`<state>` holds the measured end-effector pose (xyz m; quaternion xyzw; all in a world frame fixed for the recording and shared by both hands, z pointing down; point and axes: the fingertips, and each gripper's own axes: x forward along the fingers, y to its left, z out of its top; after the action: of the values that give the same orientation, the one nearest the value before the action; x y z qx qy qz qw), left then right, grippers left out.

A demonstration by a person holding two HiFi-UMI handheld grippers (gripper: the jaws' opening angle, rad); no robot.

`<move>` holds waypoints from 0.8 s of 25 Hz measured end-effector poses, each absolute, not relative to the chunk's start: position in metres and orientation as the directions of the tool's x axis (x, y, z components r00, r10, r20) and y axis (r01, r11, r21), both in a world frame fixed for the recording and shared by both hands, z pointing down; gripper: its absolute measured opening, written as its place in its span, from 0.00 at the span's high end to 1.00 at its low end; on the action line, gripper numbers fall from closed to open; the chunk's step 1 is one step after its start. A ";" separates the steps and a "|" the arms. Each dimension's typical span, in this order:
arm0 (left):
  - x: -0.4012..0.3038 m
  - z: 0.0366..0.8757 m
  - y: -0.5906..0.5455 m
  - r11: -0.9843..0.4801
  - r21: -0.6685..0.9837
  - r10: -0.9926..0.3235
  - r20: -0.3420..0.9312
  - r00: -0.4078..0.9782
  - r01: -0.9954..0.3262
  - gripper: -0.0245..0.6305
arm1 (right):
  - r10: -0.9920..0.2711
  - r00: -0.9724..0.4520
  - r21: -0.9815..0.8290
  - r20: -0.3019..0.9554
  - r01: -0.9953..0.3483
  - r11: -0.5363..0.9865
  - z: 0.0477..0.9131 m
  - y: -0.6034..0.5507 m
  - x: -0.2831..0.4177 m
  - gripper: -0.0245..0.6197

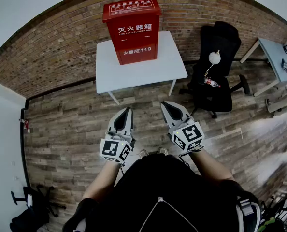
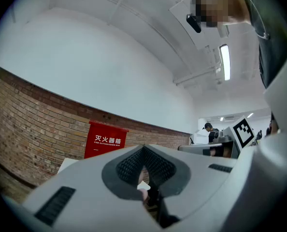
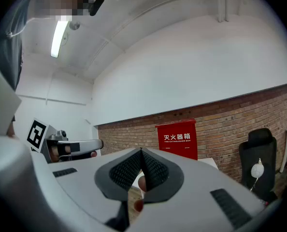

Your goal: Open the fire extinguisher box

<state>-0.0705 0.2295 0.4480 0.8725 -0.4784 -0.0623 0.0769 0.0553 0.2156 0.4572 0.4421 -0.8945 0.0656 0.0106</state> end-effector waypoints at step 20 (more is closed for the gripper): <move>-0.102 0.458 0.225 -0.572 0.200 -0.815 -0.026 0.580 -0.795 0.89 | -0.823 -0.557 -0.127 0.109 -0.829 0.545 0.468 0.208 0.022 0.93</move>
<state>-0.1019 0.2253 0.4576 0.8848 -0.4549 -0.0576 0.0832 0.0219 0.2085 0.4684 0.4701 -0.8786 0.0819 0.0183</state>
